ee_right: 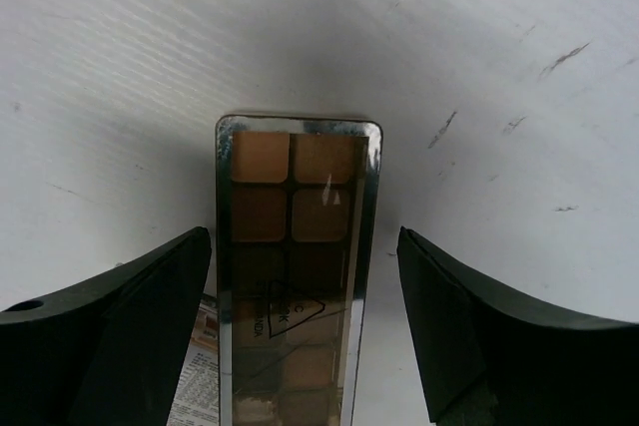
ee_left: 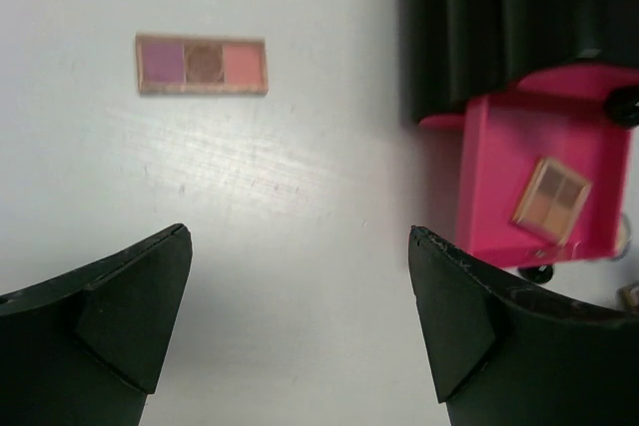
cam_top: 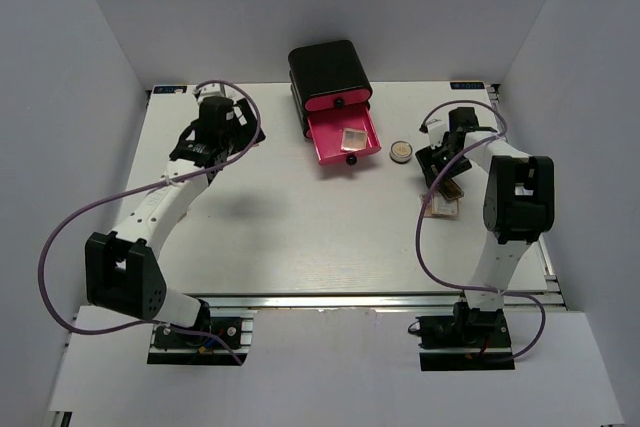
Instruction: Organize the makeup
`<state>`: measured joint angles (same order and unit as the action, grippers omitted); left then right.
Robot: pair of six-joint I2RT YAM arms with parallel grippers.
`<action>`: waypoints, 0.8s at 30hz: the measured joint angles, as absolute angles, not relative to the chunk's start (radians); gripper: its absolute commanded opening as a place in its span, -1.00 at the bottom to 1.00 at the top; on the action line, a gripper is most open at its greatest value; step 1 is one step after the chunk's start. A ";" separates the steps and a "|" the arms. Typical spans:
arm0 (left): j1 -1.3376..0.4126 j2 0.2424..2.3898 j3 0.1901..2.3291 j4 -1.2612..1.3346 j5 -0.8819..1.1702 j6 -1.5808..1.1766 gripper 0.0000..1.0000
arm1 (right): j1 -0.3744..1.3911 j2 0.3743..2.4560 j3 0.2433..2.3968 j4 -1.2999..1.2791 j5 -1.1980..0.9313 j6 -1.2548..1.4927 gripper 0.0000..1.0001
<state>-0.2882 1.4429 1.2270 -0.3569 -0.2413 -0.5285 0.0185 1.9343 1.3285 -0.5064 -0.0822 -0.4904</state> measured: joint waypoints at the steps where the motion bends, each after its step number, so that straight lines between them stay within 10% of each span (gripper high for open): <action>1: -0.285 1.436 1.204 -0.367 -0.234 -0.531 0.96 | 0.017 1.941 1.328 -0.511 -0.081 -0.491 0.55; 14: -0.198 1.376 1.116 -0.427 -0.218 -0.595 0.96 | -0.024 1.947 1.402 -0.573 -0.167 -0.493 -0.86; 24: -0.133 1.446 1.160 -0.468 -0.175 -0.676 0.96 | 0.217 1.758 1.514 -0.471 -0.318 -0.148 -1.00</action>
